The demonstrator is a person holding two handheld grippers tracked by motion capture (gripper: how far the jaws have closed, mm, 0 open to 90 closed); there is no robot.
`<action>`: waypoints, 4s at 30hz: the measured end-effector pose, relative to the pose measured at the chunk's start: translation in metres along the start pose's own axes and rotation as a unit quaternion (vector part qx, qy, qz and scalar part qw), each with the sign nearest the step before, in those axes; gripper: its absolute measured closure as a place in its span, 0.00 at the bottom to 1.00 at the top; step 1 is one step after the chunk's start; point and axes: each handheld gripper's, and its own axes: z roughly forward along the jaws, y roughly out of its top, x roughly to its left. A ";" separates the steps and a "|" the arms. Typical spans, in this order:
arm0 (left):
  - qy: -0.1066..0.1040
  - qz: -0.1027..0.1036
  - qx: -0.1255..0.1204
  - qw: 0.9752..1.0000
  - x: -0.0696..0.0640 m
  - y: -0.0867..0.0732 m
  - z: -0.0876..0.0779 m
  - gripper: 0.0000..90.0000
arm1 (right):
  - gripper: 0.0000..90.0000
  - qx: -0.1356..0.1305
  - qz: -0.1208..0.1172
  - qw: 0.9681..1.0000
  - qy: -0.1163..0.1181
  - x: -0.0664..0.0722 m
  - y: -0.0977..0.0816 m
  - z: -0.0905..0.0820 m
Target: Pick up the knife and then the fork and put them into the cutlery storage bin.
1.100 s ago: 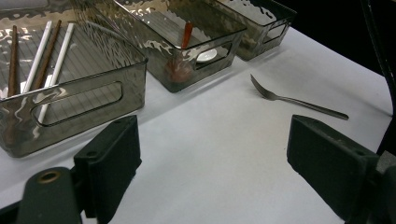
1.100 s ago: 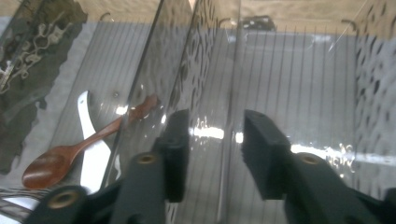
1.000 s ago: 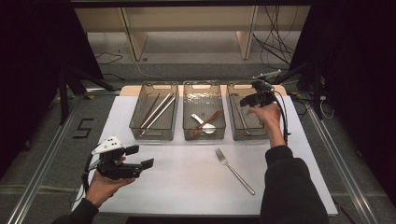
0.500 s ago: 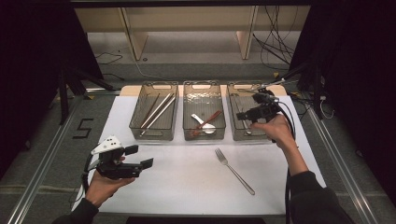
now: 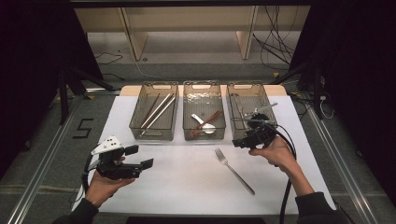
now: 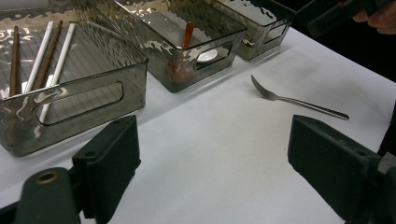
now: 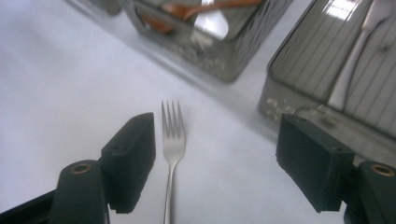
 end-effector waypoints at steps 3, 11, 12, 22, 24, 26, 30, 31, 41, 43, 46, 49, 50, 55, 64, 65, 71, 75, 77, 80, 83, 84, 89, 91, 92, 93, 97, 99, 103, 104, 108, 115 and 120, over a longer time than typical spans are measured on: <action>0.000 0.000 -0.001 1.000 0.000 0.000 0.000 0.18 | 0.33 0.020 -0.006 1.000 0.001 0.003 -0.006 0.007; 0.001 0.001 -0.001 1.000 0.000 0.000 -0.001 0.18 | 0.33 0.062 -0.030 0.998 -0.006 0.017 -0.017 0.024; 0.001 0.001 -0.001 1.000 0.000 0.000 -0.001 0.18 | 0.34 0.068 -0.033 0.997 -0.008 0.019 -0.018 0.025; 0.000 0.002 -0.003 1.000 -0.001 0.000 -0.002 0.18 | 0.41 0.113 -0.047 0.992 -0.001 0.027 -0.029 0.042; 0.000 0.002 -0.004 1.000 -0.001 0.000 -0.002 0.18 | 0.43 0.124 -0.053 0.991 -0.002 0.029 -0.031 0.045; 0.000 0.002 -0.004 1.000 -0.001 -0.001 -0.002 0.18 | 0.46 0.130 -0.058 0.990 0.003 0.031 -0.032 0.048; -0.001 0.002 -0.003 1.000 -0.001 -0.001 -0.002 0.18 | 0.51 0.144 -0.065 0.987 0.003 0.034 -0.035 0.052; -0.001 0.002 -0.003 1.000 -0.001 -0.001 -0.002 0.18 | 0.52 0.147 -0.065 0.987 0.005 0.034 -0.036 0.053; -0.001 0.004 -0.001 1.000 -0.002 -0.001 -0.001 0.18 | 0.65 0.176 -0.077 0.981 0.004 0.035 -0.040 0.063; -0.001 0.004 -0.001 1.000 -0.002 -0.001 -0.001 0.18 | 0.69 0.179 -0.081 0.980 0.004 0.036 -0.041 0.063; -0.001 0.004 -0.001 1.000 -0.002 -0.001 -0.001 0.18 | 0.73 0.183 -0.083 0.980 0.004 0.036 -0.041 0.065; -0.002 0.004 -0.001 1.000 -0.002 -0.001 -0.001 0.18 | 0.75 0.188 -0.087 0.978 0.002 0.036 -0.041 0.066; -0.001 0.004 0.000 1.000 -0.002 -0.001 -0.001 0.18 | 0.77 0.190 -0.089 0.978 0.002 0.036 -0.041 0.066; -0.001 0.005 0.001 1.000 -0.003 -0.001 -0.001 0.18 | 0.80 0.190 -0.095 0.977 0.000 0.037 -0.041 0.067; -0.001 0.007 0.001 1.000 -0.003 -0.001 -0.001 0.18 | 0.87 0.194 -0.100 0.976 0.000 0.039 -0.041 0.069; -0.001 0.008 0.002 1.000 -0.003 -0.001 -0.001 0.18 | 0.89 0.195 -0.102 0.976 -0.002 0.039 -0.041 0.069; -0.002 0.008 0.002 1.000 -0.003 -0.001 -0.001 0.18 | 0.92 0.202 -0.103 0.974 -0.003 0.040 -0.039 0.069; -0.001 0.009 0.002 1.000 -0.003 -0.001 -0.001 0.18 | 0.94 0.206 -0.111 0.972 -0.008 0.040 -0.038 0.070; -0.001 0.009 0.002 1.000 -0.004 -0.001 -0.001 0.18 | 0.94 0.207 -0.108 0.972 -0.005 0.039 -0.037 0.070; -0.001 0.009 0.001 1.000 -0.004 -0.001 -0.001 0.18 | 0.95 0.206 -0.113 0.972 -0.004 0.039 -0.038 0.070; -0.001 0.010 0.002 1.000 -0.004 -0.001 -0.001 0.18 | 0.95 0.206 -0.119 0.971 -0.002 0.039 -0.038 0.069; -0.001 0.010 0.001 1.000 -0.004 -0.001 -0.001 0.18 | 0.95 0.205 -0.120 0.971 0.000 0.040 -0.038 0.069; -0.001 0.010 0.000 1.000 -0.003 -0.001 -0.001 0.18 | 0.95 0.202 -0.123 0.972 0.001 0.039 -0.038 0.067; -0.001 0.008 -0.001 1.000 -0.003 -0.001 -0.001 0.18 | 0.95 0.195 -0.124 0.973 0.003 0.038 -0.037 0.065; 0.000 0.010 0.000 1.000 -0.003 -0.001 -0.001 0.18 | 0.95 0.190 -0.122 0.974 0.003 0.037 -0.036 0.063; 0.000 0.008 -0.001 1.000 -0.003 -0.001 -0.001 0.18 | 0.95 0.185 -0.123 0.975 0.004 0.036 -0.036 0.061; -0.001 0.010 0.001 1.000 -0.003 -0.001 -0.001 0.18 | 0.95 0.166 -0.113 0.980 0.012 0.032 -0.034 0.053; 0.000 0.008 -0.002 1.000 -0.003 -0.001 -0.001 0.18 | 0.95 0.156 -0.109 0.982 0.013 0.029 -0.034 0.049; -0.001 0.008 -0.002 1.000 -0.003 -0.001 -0.001 0.18 | 0.95 0.138 -0.101 0.985 0.015 0.024 -0.033 0.043; -0.001 0.009 -0.001 1.000 -0.003 -0.001 -0.001 0.18 | 0.95 0.135 -0.100 0.986 0.017 0.023 -0.033 0.042; -0.002 0.009 -0.001 1.000 -0.003 -0.001 -0.001 0.18 | 0.95 0.125 -0.095 0.987 0.020 0.020 -0.032 0.039; -0.001 0.009 -0.002 1.000 -0.003 -0.001 -0.001 0.18 | 0.95 0.102 -0.088 0.991 0.022 0.018 -0.030 0.032; -0.001 0.009 -0.002 1.000 -0.003 -0.001 -0.002 0.18 | 0.95 0.094 -0.088 0.991 0.024 0.017 -0.029 0.030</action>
